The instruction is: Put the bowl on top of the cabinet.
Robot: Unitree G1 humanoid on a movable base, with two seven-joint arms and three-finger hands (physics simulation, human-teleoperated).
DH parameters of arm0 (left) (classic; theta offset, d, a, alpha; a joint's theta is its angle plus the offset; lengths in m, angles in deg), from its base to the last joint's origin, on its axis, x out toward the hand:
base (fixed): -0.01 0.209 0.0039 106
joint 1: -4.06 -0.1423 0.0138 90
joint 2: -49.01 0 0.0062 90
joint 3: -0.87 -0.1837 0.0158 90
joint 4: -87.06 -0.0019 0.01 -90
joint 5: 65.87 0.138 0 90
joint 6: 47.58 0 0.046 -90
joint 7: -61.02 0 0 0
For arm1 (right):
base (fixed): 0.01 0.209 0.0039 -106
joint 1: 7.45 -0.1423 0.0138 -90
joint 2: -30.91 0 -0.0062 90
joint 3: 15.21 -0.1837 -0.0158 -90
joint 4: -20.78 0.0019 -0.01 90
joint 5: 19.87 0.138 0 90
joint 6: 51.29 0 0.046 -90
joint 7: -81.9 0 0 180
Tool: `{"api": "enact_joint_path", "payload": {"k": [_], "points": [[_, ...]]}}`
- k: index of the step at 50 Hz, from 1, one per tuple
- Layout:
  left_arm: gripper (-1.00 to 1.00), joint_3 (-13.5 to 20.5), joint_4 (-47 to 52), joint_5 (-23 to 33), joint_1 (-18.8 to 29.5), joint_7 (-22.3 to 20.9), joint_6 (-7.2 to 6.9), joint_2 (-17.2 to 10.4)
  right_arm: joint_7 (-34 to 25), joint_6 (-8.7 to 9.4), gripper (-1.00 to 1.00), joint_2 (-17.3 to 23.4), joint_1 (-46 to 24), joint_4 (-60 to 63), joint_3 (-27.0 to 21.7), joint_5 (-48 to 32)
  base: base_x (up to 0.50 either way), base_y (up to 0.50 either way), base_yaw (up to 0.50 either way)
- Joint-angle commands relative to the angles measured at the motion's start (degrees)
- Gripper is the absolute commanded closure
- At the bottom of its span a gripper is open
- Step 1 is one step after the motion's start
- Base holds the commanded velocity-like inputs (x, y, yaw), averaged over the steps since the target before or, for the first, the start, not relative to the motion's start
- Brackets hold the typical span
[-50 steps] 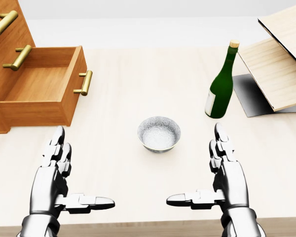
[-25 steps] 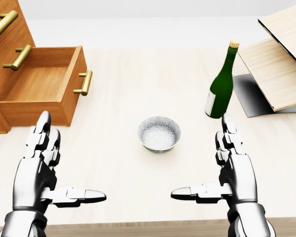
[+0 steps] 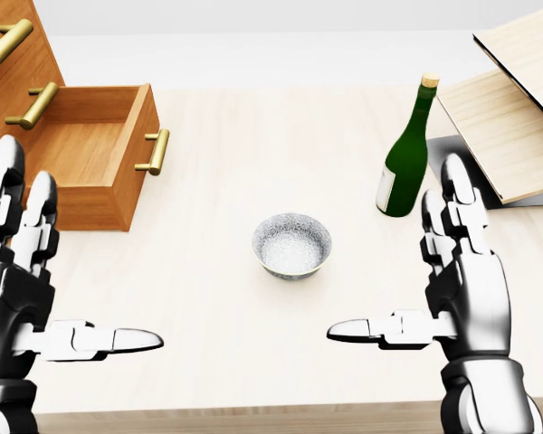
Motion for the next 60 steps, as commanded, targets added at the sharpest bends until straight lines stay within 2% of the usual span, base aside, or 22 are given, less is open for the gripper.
{"api": "enact_joint_path", "payload": {"k": [1,13,21,38,60], "points": [[-1.00,3.1,8.1,-1.9,1.0,-0.9,0.00,-0.9,-0.1,0.00,-1.00,0.3,-0.3,4.3,-0.8,0.1,0.00,0.00,0.00],[-1.00,8.0,16.7,-5.4,3.3,-1.3,0.00,-2.7,0.4,0.00,-1.00,0.3,-0.7,6.9,-1.6,0.8,0.00,0.00,0.00],[-1.00,9.6,18.8,-6.9,4.1,-1.0,0.00,-3.4,0.3,0.00,-1.00,0.4,-0.4,6.8,-1.7,0.9,0.00,0.05,0.00],[-1.00,13.2,22.6,-10.5,5.8,-0.3,0.00,-5.3,0.3,0.00,-1.00,0.3,-0.4,6.3,-1.6,0.6,0.00,0.48,0.00],[-1.00,16.3,21.7,-13.0,6.8,0.4,0.00,-7.3,0.1,0.00,-1.00,0.3,-0.4,5.5,-1.7,0.9,0.00,0.50,0.00]]}}
